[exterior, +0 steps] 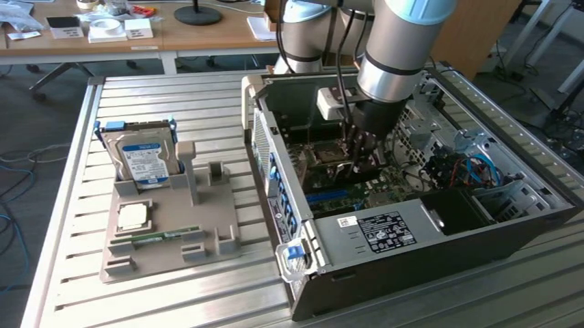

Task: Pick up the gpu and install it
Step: 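Insert the gpu into the slot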

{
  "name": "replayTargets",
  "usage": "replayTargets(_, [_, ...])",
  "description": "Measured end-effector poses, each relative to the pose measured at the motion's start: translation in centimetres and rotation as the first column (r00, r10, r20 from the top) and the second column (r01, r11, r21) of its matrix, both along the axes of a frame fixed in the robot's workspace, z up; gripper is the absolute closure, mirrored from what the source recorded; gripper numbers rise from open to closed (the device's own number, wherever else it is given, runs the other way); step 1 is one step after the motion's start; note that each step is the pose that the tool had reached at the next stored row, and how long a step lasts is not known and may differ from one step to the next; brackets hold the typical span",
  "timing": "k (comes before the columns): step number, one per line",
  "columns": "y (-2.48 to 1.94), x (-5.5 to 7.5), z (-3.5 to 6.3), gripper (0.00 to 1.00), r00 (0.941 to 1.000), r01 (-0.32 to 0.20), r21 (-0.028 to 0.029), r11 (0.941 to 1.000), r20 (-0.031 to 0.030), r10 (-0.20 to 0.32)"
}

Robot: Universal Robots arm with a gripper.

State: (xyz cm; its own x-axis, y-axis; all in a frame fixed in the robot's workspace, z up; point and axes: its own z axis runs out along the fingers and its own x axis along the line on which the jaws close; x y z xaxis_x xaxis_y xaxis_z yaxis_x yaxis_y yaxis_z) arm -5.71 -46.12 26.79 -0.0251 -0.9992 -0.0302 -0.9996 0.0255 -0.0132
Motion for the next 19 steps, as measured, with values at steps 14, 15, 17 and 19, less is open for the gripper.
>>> replayTargets(14, [-0.01, -0.9, -0.46, 0.73, 1.0000, 0.000, -0.0001, 1.0000, 0.0000, 0.000])
replayTargets(15, [-0.01, -1.0, -0.46, 0.73, 1.0000, 0.000, 0.0000, 1.0000, 0.0000, 0.000])
replayTargets(17, [-0.09, -1.1, -0.46, 0.73, 1.0000, 0.000, -0.0002, 1.0000, -0.0001, 0.000])
replayTargets(19, [-0.19, -1.1, -0.47, 0.73, 1.0000, 0.000, -0.0001, 1.0000, 0.0000, 0.000])
